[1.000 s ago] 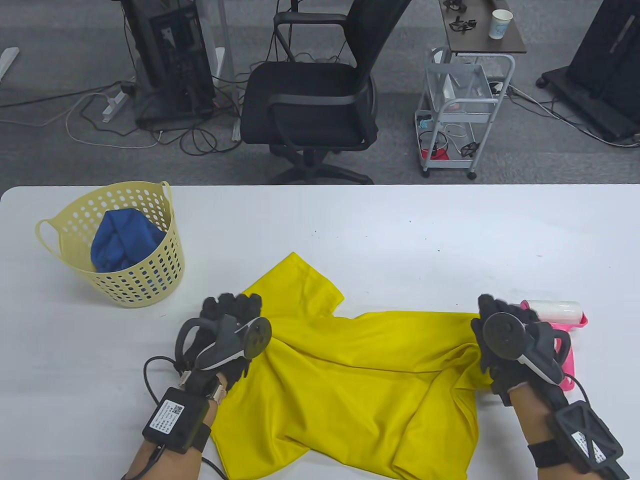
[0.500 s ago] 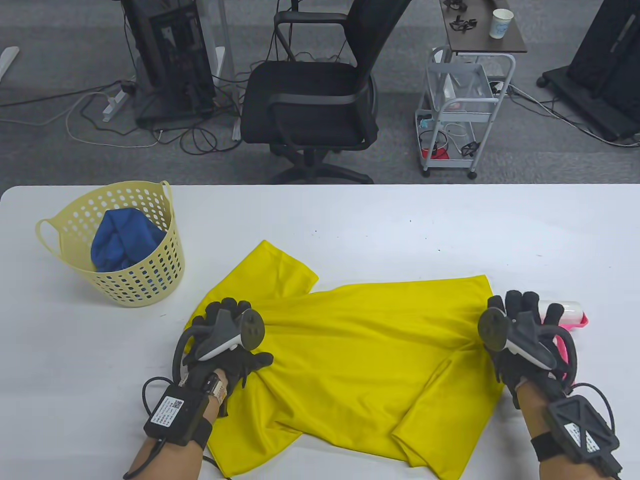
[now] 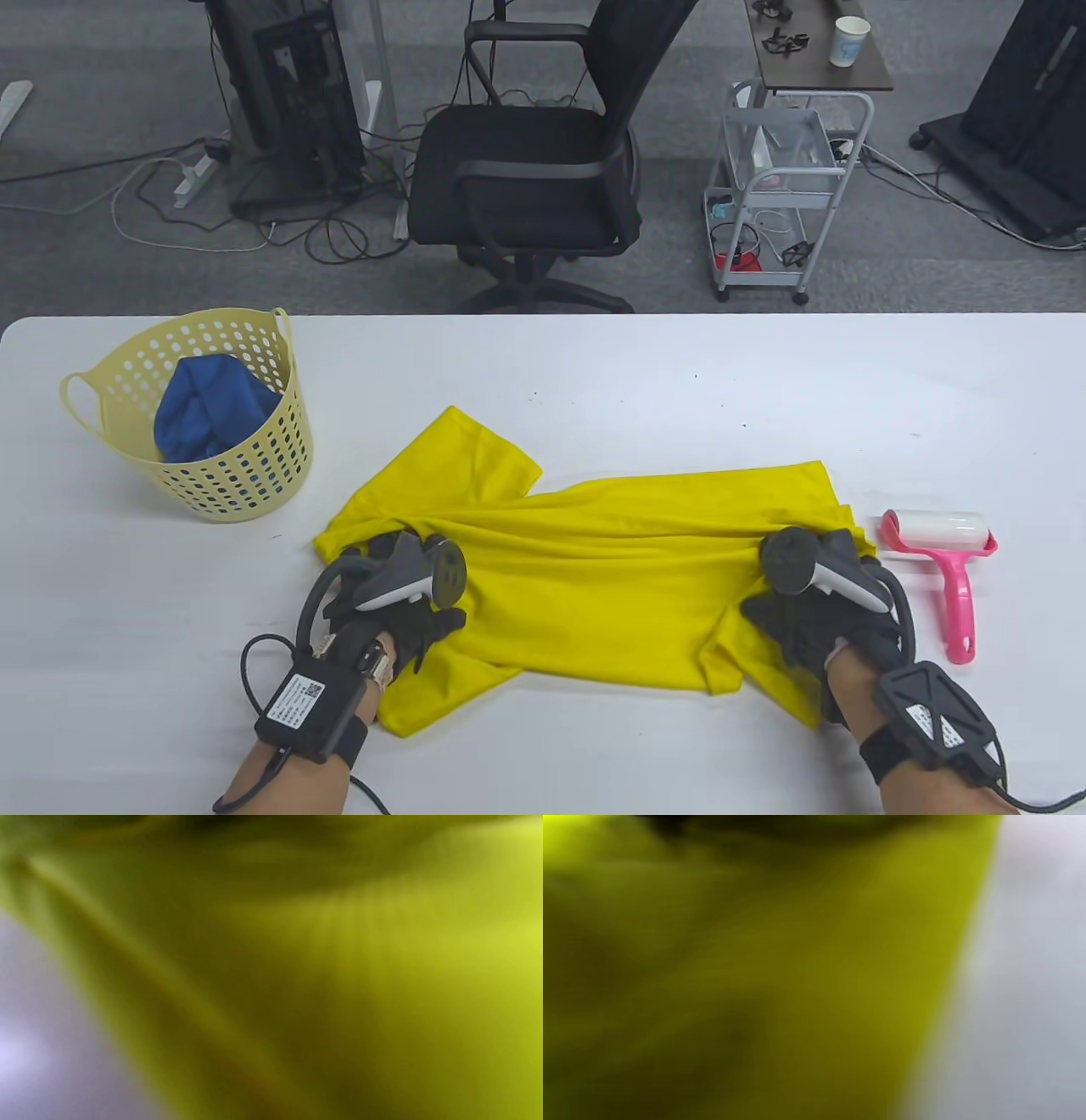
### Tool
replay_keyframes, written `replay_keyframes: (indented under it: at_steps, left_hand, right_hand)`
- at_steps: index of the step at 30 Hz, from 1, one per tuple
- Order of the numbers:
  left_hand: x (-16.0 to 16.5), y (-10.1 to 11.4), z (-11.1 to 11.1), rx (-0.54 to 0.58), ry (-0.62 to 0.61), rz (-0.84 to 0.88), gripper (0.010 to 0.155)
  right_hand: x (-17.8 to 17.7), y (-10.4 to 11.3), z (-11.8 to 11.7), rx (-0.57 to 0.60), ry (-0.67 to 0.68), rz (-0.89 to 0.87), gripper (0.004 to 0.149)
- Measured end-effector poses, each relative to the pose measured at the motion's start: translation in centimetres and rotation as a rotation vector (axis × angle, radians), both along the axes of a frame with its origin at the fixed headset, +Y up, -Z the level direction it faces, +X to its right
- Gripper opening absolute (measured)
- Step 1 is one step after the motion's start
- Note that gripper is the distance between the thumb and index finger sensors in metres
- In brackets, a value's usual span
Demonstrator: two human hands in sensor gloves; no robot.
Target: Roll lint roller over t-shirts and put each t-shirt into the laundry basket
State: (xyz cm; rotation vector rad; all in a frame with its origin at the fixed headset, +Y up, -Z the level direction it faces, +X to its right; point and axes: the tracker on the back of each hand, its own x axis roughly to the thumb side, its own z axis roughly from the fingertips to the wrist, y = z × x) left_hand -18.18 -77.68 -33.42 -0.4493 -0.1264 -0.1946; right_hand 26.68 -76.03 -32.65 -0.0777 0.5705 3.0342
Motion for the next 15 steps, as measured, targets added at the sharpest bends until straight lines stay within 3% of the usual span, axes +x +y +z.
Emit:
replay_keyframes:
  at_steps: [1, 2, 3, 4, 5, 6, 7, 9, 11, 12, 13, 14, 15]
  left_hand:
    - [0.2, 1.4, 0.2, 0.139, -0.026, 0.003, 0.086]
    - [0.4, 2.5, 0.6, 0.197, -0.07, 0.018, 0.084]
    - [0.8, 4.0, 1.3, 0.271, -0.154, 0.073, 0.082]
    - [1.2, 4.8, 1.8, 0.288, -0.234, 0.125, 0.078]
    - [1.8, 5.6, 2.7, 0.242, -0.371, 0.187, 0.073]
    - [2.2, 5.5, 3.5, 0.166, -0.409, 0.172, 0.075]
    - [2.6, 4.7, 4.3, 0.001, -0.415, 0.102, 0.085]
    - [3.0, 2.3, 5.2, -0.249, -0.337, -0.136, 0.105]
    - [3.3, 1.1, 5.1, -0.079, -0.42, -0.22, 0.103]
    - [3.2, 1.8, 4.8, -0.021, -0.49, -0.186, 0.093]
    - [3.1, 2.9, 4.4, 0.07, -0.453, -0.147, 0.061]
    - [2.7, 3.6, 4.2, 0.125, -0.417, -0.087, 0.051]
    - [2.1, 4.7, 3.8, 0.102, -0.396, 0.03, 0.051]
  right_hand:
    - [-0.4, 1.5, 0.3, 0.144, 0.095, 0.091, 0.081]
    - [-0.8, 2.4, 0.7, 0.226, 0.169, 0.131, 0.08]
    - [-1.6, 3.6, 1.6, 0.294, 0.288, 0.143, 0.079]
    - [-2.1, 4.1, 2.2, 0.286, 0.359, 0.125, 0.08]
    - [-2.7, 4.3, 3.2, 0.204, 0.391, 0.072, 0.085]
    - [-3.3, 3.9, 4.0, 0.077, 0.394, 0.004, 0.092]
    - [-3.8, 3.1, 4.6, -0.076, 0.373, -0.021, 0.096]
    - [-4.4, 1.6, 4.5, -0.169, 0.375, 0.025, 0.093]
    - [-4.7, 0.6, 3.9, -0.019, 0.416, 0.094, 0.077]
    - [-4.7, 1.3, 3.7, 0.094, 0.45, 0.046, 0.067]
    - [-4.5, 2.3, 3.7, 0.262, 0.396, 0.013, 0.046]
    - [-4.2, 3.0, 3.6, 0.332, 0.399, -0.014, 0.043]
    - [-3.5, 4.1, 3.4, 0.338, 0.386, -0.08, 0.042]
